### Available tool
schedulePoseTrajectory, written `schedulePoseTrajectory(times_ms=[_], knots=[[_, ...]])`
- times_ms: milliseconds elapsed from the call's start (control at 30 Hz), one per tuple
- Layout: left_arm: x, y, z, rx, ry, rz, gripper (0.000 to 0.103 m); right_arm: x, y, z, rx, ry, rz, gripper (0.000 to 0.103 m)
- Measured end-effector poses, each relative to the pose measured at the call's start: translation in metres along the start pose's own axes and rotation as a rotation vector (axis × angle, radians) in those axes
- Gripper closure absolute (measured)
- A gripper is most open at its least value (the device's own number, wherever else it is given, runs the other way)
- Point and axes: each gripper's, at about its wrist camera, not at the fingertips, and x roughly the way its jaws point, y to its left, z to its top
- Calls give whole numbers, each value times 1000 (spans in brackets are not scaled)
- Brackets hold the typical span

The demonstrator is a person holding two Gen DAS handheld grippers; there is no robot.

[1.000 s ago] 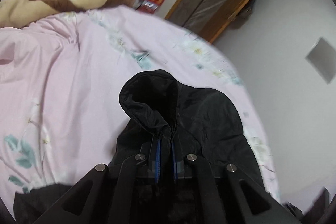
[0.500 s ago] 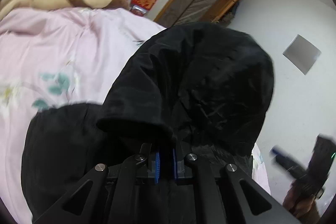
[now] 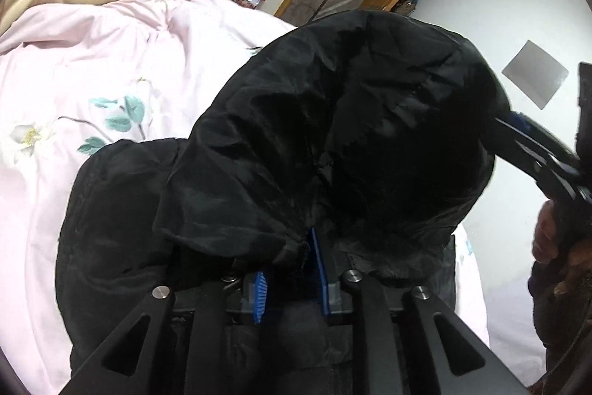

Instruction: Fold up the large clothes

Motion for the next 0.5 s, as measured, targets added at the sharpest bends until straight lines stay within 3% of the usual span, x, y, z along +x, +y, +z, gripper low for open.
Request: schedulePoseTrajectory(times_ms=[100, 133, 167, 267, 400, 500], knots=[[-5, 3, -1, -33, 19, -6, 81, 7, 10, -2, -47, 31, -32, 30], [-7, 2, -1, -22, 22, -3, 81, 10, 12, -5, -61, 54, -52, 51], [-11, -1, -1, -10, 29, 5, 75, 17, 13, -5, -85, 97, -86, 81], [-25, -11, 2, 61, 14, 25, 57, 24, 7, -10, -114, 136, -162, 91], [-42, -16, 19, 70, -23, 23, 57, 20, -14, 3, -69, 58, -314, 93], [-49, -25, 39, 88, -109, -5, 57, 16, -12, 9, -120, -5, -423, 94]])
